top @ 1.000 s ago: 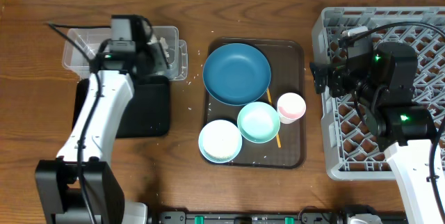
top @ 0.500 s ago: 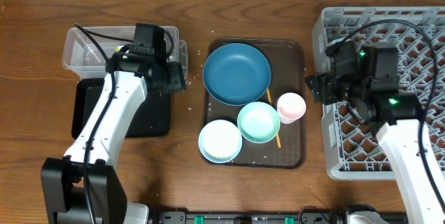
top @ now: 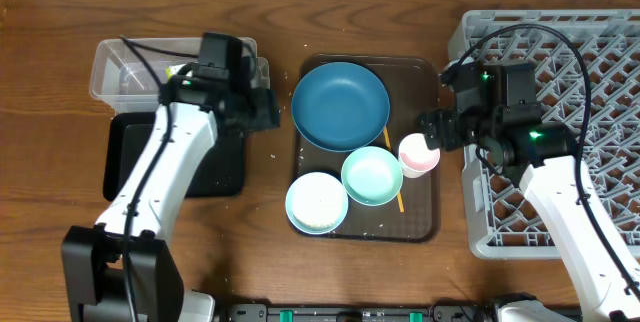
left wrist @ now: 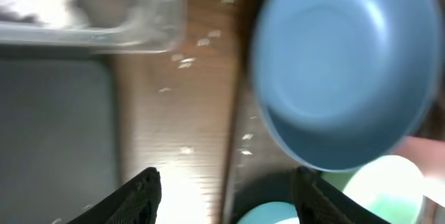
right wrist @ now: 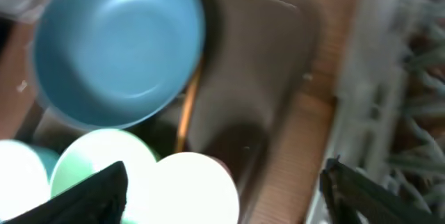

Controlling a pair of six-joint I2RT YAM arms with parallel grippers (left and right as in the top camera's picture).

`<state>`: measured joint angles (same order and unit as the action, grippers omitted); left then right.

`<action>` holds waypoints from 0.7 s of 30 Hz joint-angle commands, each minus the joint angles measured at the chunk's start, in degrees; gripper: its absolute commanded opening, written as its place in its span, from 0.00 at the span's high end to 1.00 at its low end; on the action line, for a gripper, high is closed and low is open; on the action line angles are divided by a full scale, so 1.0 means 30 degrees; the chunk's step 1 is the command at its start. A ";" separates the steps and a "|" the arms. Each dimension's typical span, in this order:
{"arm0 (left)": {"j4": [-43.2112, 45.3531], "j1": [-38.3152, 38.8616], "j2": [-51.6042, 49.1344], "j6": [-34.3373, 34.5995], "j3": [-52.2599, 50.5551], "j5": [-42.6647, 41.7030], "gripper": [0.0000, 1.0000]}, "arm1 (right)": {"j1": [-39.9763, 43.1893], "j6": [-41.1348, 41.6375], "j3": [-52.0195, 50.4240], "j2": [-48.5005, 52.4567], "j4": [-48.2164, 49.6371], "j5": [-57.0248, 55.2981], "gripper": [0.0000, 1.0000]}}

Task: Sort waste into correct bins and load items into the dishwasher rack
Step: 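Reach left gripper to the pink cup and grasp its rim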

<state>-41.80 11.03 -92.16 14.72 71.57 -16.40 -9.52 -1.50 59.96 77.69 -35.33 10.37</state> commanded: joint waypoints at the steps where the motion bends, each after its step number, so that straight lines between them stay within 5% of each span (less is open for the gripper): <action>1: 0.0678 0.1413 -0.0117 -0.0721 0.0219 -0.0882 0.37 | 0.0984 0.2004 0.0430 -0.0954 0.0233 -0.2922 0.08; 10: 0.4699 0.6149 -0.0219 -0.1268 0.0219 -0.0801 0.37 | 0.4146 0.3075 0.0444 -0.2259 0.0291 -0.2725 0.04; 21: 0.6878 0.9806 -0.1967 -0.1253 0.0342 -0.0787 0.37 | 0.4182 0.3067 0.0437 -0.2251 0.0357 -0.2302 0.03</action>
<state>-22.26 39.57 -96.99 11.75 71.59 -18.35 3.05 6.85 60.12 71.26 -34.46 3.03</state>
